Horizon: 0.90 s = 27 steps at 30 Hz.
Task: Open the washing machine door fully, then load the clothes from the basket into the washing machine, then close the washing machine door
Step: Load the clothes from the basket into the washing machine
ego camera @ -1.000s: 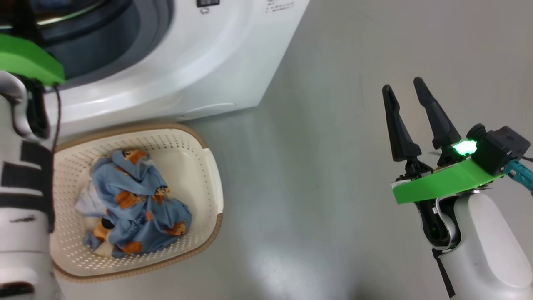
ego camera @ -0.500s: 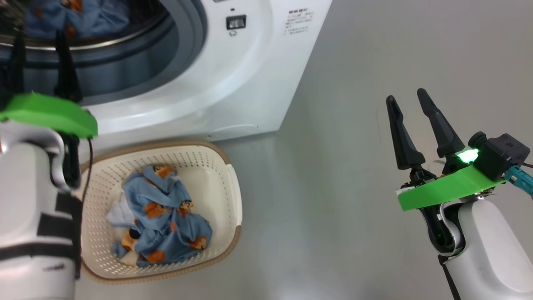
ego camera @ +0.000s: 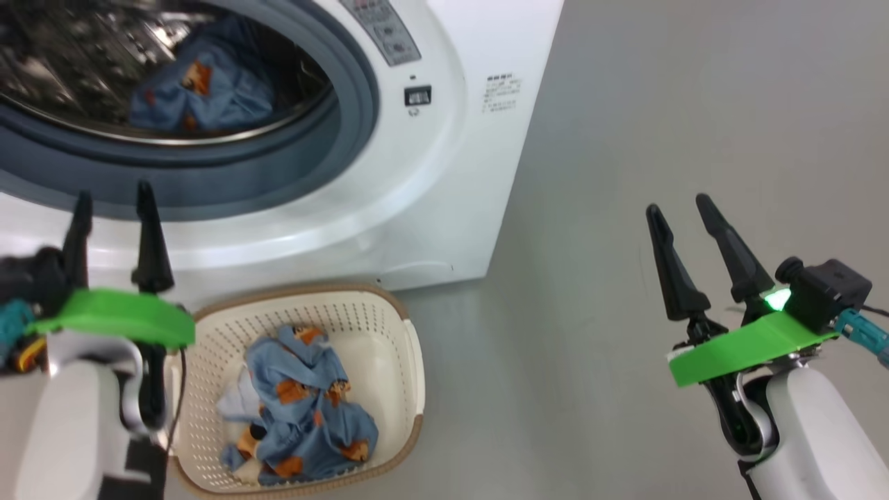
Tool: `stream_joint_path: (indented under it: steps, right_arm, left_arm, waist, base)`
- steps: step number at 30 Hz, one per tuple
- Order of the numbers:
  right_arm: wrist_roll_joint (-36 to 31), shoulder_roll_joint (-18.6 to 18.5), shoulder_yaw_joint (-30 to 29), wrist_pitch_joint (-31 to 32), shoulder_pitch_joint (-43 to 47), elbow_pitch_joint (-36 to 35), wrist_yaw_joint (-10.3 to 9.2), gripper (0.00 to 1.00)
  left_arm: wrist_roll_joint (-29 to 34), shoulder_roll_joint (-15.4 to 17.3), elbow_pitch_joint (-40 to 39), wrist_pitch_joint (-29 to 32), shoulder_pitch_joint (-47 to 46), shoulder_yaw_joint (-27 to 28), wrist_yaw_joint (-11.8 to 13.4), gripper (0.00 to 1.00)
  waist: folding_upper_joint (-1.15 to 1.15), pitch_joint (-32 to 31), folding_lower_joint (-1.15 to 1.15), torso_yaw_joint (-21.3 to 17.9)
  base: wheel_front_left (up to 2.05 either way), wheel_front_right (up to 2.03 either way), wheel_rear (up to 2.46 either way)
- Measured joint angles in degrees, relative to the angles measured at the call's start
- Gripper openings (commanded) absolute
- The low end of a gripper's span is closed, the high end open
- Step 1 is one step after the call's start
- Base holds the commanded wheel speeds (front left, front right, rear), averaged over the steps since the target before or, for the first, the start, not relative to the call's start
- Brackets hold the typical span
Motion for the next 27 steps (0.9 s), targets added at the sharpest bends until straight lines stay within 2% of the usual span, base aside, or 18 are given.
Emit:
stream_joint_path:
  steps: [20, 27]
  right_arm:
    - [0.44, -0.79, 0.69, 0.0, 6.13, 1.44, 0.0, 1.0]
    - [0.47, -0.88, 0.74, 0.0, 8.39, 1.69, 0.0, 1.0]
  left_arm:
    - [-0.03, -2.65, -14.04, 0.0, 21.38, 0.58, 0.48, 1.0]
    - [-1.3, -3.6, -15.75, 0.0, 25.76, 0.59, 1.07, 1.0]
  waist:
    - [0.0, -10.36, 0.0, 2.54]
    - [0.0, -13.23, 0.0, 3.34]
  base:
    - [0.0, 0.0, 0.0]
    - [0.0, 0.0, 0.0]
